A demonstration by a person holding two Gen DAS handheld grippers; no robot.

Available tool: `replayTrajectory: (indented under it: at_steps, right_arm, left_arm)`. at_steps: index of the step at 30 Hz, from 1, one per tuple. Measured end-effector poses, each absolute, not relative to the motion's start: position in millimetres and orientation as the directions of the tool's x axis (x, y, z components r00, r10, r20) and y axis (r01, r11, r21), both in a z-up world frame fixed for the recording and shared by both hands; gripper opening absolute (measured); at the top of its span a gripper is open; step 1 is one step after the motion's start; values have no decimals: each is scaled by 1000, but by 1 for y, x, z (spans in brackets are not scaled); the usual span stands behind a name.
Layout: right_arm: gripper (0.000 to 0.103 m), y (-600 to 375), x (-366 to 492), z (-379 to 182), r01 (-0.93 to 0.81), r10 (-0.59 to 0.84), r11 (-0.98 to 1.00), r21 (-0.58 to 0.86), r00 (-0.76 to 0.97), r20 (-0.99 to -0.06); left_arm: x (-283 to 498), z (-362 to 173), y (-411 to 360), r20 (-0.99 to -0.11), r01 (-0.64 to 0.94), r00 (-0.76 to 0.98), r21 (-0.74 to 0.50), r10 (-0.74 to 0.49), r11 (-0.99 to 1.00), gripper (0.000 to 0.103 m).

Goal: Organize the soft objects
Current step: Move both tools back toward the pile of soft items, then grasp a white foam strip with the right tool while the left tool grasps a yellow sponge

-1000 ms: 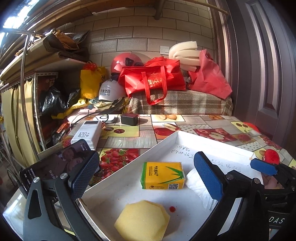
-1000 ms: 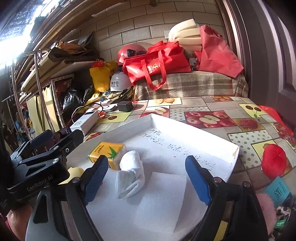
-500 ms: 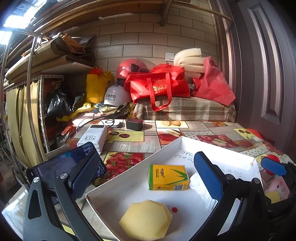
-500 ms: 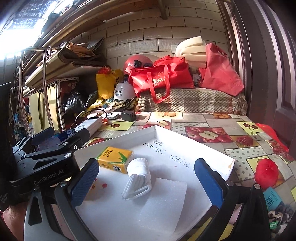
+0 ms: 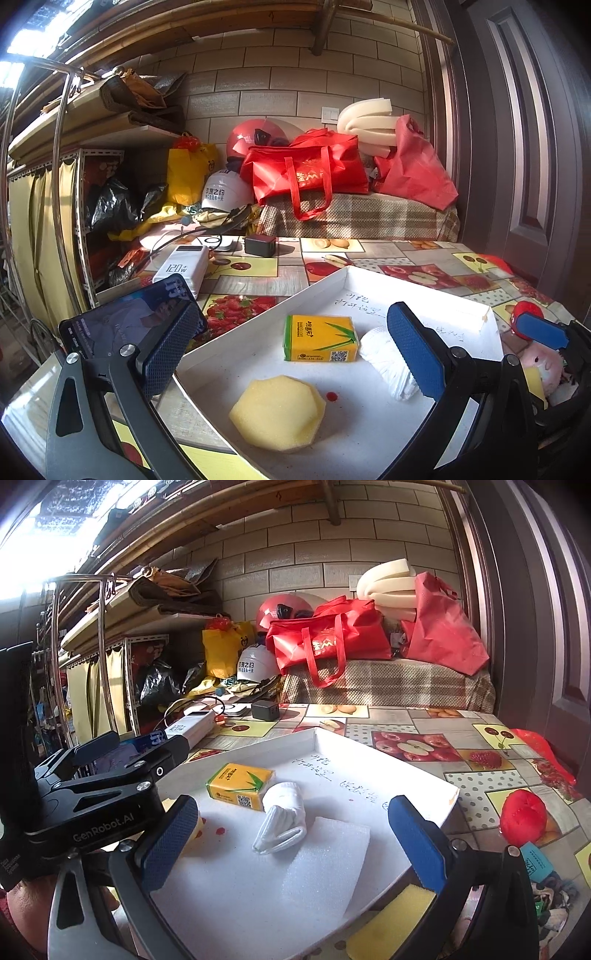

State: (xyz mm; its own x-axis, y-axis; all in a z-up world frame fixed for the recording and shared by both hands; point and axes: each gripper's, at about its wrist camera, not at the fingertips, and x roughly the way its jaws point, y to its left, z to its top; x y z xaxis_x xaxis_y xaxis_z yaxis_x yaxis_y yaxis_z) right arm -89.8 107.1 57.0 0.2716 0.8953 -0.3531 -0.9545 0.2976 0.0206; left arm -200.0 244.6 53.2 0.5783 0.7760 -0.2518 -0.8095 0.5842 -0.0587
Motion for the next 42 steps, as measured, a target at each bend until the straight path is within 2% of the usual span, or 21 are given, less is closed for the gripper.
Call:
replayTrajectory:
  at_steps: [7, 11, 16, 20, 25, 28, 31, 32, 33, 35, 37, 42]
  right_arm:
    - [103, 65, -96, 57, -958, 887, 284, -41, 279, -368]
    - [103, 28, -72, 57, -940, 859, 339, -27, 321, -398]
    - [103, -17, -12, 50, -885, 766, 463, 53, 369, -526]
    - [103, -47, 4, 48, -875, 731, 481, 45, 372, -572]
    - [103, -47, 8, 24, -900, 682, 422, 108, 237, -692]
    - [103, -37, 4, 16, -913, 650, 398, 93, 209, -731]
    - [102, -26, 1, 13, -923, 625, 377, 76, 193, -756]
    - [101, -22, 2, 12, -924, 612, 376, 72, 189, -768]
    - [92, -20, 4, 9, -924, 603, 375, 78, 179, -777]
    - [87, -21, 7, 10, -921, 605, 380, 83, 180, -776]
    - [63, -25, 11, 11, -916, 604, 394, 71, 200, -771]
    - [58, -45, 37, 14, -883, 601, 461, 88, 238, -763]
  left_arm:
    - [-198, 52, 222, -262, -769, 624, -37, 736, 638, 103]
    - [-193, 52, 203, -274, -709, 683, -29, 677, 704, 103]
    - [-183, 53, 169, -286, -592, 774, -13, 564, 806, 103]
    - [-168, 53, 143, -330, -469, 835, -7, 441, 883, 103]
    - [-143, 51, 108, -406, -285, 876, 1, 260, 959, 103]
    - [-133, 52, 96, -421, -269, 872, 15, 250, 963, 103]
    - [-123, 51, 103, -431, -288, 869, -44, 242, 957, 103]
    - [-117, 50, 107, -440, -300, 864, -63, 243, 952, 103]
    - [-111, 49, 110, -449, -309, 859, -78, 244, 948, 103]
    - [-99, 47, 114, -464, -313, 854, -95, 237, 945, 103]
    - [-88, 46, 113, -478, -305, 849, -91, 227, 948, 103]
    - [-61, 40, 103, -547, -243, 822, -84, 159, 966, 103]
